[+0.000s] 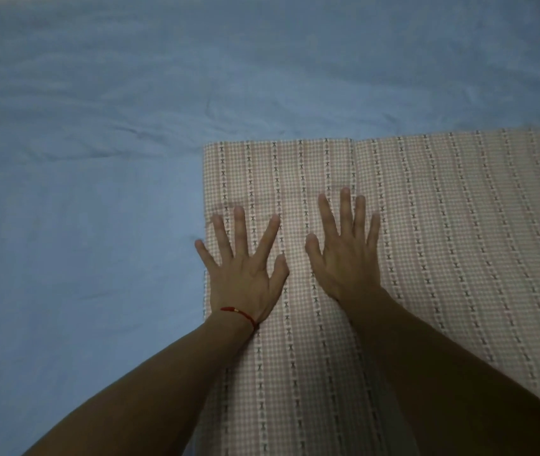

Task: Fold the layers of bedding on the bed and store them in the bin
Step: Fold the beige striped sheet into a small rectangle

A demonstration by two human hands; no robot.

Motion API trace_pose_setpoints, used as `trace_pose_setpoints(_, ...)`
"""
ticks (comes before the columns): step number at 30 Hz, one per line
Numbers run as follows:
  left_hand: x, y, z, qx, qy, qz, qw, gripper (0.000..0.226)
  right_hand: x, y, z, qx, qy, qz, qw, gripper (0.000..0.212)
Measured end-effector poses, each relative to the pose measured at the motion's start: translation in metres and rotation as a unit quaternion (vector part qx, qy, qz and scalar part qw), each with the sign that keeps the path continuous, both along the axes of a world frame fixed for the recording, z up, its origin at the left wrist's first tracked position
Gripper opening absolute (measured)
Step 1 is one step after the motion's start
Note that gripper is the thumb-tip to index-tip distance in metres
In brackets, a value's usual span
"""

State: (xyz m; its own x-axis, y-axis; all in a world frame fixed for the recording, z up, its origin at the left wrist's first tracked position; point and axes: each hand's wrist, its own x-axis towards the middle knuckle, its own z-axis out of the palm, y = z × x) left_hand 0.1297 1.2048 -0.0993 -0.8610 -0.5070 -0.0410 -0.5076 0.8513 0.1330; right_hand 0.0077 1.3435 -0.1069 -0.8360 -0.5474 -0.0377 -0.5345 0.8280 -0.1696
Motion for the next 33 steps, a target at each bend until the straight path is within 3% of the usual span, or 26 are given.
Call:
trace_pose_setpoints(8,-0.004,-0.005,-0.005,0.012,-0.025,-0.001,1.0,0.064,-0.006,-0.003,-0.004,0.011,-0.018,0.006,1.0,0.075)
trace_pose_setpoints(12,-0.004,-0.011,0.007,0.089,-0.063,-0.012,0.994,0.062,-0.002,0.014,0.012,-0.005,-0.117,0.034,0.993,0.07)
trace_pose_setpoints(17,0.027,-0.029,0.045,0.158,-0.074,-0.07,0.982,0.068,0.089,0.114,0.022,-0.048,-0.116,0.08,0.989,0.064)
trace_pose_setpoints(20,0.079,-0.02,0.064,0.194,-0.018,-0.005,0.981,0.077,0.132,0.169,0.027,-0.036,-0.097,0.1,0.99,0.061)
trace_pose_setpoints(23,0.105,-0.008,0.08,0.324,0.007,0.168,0.931,0.066,0.164,0.201,0.029,-0.022,-0.082,0.097,0.992,0.059)
trace_pose_setpoints(26,0.099,-0.015,0.094,0.54,-0.004,0.289,0.79,0.027,0.176,0.204,0.032,-0.013,-0.106,0.065,0.992,0.058)
trace_pose_setpoints(28,0.095,-0.021,0.107,0.648,-0.013,0.272,0.711,0.029,0.176,0.199,0.037,-0.022,-0.144,0.04,0.989,0.059)
trace_pose_setpoints(30,0.085,-0.02,0.125,0.679,-0.005,0.234,0.696,0.037,0.174,0.192,0.043,-0.05,-0.199,0.0,0.979,0.061)
trace_pose_setpoints(33,0.07,0.0,0.157,0.661,-0.003,0.182,0.728,0.044,0.169,0.182,0.056,-0.108,-0.3,-0.069,0.945,0.054)
